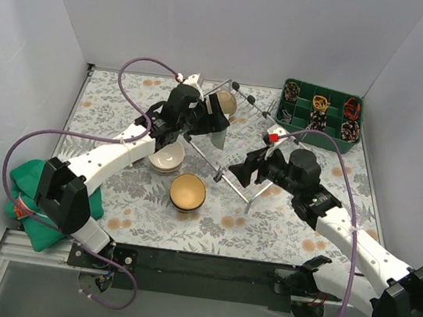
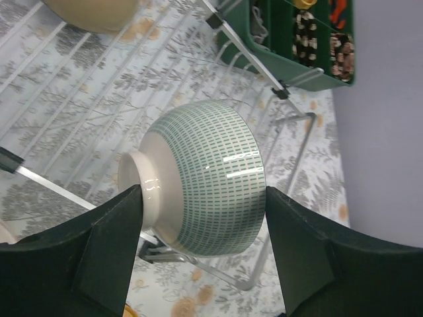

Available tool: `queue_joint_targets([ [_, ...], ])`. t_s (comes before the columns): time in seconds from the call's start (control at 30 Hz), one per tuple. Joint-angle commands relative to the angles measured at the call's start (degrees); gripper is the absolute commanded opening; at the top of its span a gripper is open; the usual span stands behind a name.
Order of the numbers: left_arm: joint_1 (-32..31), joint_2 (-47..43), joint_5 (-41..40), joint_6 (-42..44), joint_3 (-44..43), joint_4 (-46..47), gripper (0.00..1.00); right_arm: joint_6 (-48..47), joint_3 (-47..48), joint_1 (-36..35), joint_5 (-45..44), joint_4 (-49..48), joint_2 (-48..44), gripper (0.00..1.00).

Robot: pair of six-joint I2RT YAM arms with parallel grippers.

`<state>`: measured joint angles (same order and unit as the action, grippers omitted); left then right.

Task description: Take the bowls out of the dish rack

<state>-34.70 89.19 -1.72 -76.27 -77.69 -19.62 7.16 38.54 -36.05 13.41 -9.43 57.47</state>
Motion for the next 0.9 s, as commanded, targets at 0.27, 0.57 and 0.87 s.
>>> queue_joint_targets([
  [0.27, 0.07, -12.02, 11.12, -15.75, 13.7, 23.22, 0.0, -2.67, 7.51, 0.28, 9.0, -11.83, 10.02, 0.83],
  [0.57, 0.07, -15.97, 12.53, -19.79, 20.65, 29.99, 0.0, -3.82, 9.18, 0.28, 13.3, -12.89, 13.89, 0.62],
  [0.87, 0.07, -17.73, 13.58, -19.1, 23.37, 31.13, 0.02, -5.31, 9.79, 0.28, 17.44, -11.84, 12.93, 0.01],
])
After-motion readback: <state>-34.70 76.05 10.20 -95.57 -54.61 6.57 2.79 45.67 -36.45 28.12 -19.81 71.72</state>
